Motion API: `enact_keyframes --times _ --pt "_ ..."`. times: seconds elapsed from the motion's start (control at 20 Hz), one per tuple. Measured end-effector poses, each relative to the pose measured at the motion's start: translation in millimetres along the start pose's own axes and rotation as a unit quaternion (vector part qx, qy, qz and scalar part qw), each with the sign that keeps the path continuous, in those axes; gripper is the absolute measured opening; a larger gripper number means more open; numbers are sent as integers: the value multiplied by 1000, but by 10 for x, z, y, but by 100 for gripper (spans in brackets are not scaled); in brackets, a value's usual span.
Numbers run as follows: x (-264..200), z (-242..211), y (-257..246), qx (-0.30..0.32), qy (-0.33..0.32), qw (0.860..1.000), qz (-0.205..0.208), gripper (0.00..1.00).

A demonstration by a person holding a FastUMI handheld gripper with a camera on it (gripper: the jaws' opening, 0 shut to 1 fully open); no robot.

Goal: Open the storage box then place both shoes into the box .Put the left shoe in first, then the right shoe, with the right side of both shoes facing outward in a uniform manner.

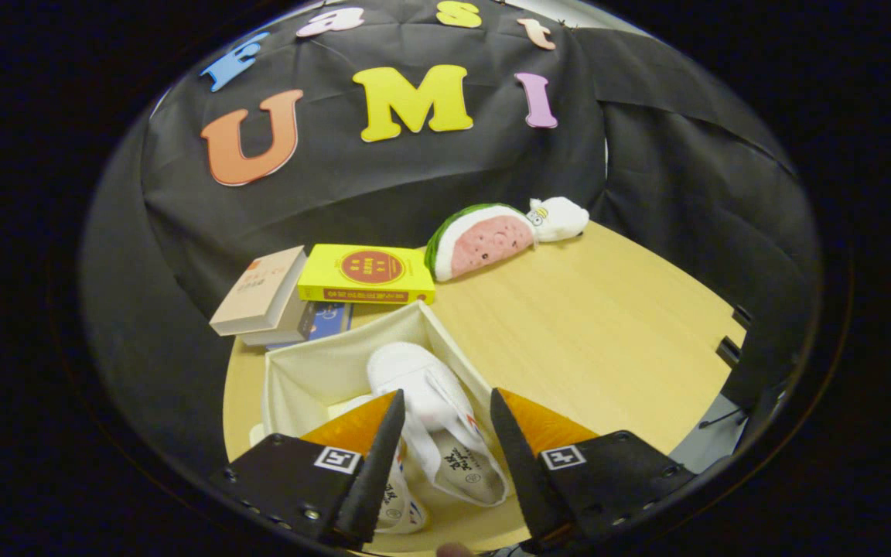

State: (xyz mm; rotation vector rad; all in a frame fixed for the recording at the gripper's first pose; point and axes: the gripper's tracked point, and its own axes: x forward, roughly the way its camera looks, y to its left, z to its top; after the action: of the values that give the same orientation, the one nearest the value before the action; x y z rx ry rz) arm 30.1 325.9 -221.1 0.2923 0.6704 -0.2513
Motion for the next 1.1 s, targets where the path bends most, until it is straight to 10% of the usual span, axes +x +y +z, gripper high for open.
enact_keyframes --times 0.1,1.1 --pt "-88 110 -14 -12 -19 1000 16 84" --pt "-1256 1176 -1066 -135 -183 965 129 96"
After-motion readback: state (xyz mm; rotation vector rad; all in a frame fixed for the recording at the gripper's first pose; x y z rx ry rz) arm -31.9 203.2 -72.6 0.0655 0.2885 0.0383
